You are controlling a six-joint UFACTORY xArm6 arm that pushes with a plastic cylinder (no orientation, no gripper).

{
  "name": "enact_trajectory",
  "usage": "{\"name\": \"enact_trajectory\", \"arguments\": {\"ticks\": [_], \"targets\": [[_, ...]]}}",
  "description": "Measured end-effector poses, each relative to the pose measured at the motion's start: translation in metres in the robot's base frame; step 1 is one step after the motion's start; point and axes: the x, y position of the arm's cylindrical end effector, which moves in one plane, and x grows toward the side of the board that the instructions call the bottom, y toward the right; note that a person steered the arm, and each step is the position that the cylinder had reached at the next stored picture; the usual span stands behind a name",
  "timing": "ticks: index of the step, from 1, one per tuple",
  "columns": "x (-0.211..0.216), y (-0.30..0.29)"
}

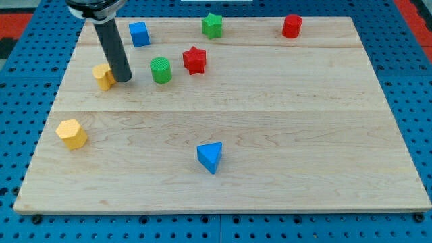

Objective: Slightly push the red star towrads left

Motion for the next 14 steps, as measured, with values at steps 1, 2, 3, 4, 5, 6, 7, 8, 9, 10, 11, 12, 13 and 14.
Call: {"name": "enact_trajectory", "arguments": {"ticks": [1,2,3,4,5,6,7,8,9,10,11,12,13,14], "targets": [[-0.023,0.032],[-0.037,0.076],[-0.044,0.115],[-0.034,0.156],[-0.026,0.201],[-0.040,0.198],[-0.051,0.198],[-0.016,0.250],[0.021,0.287],[0.020,0.300],[-0.012,0.307],[-0.017,0.319],[-0.005,0.358],[-0.004,0.370]]}}
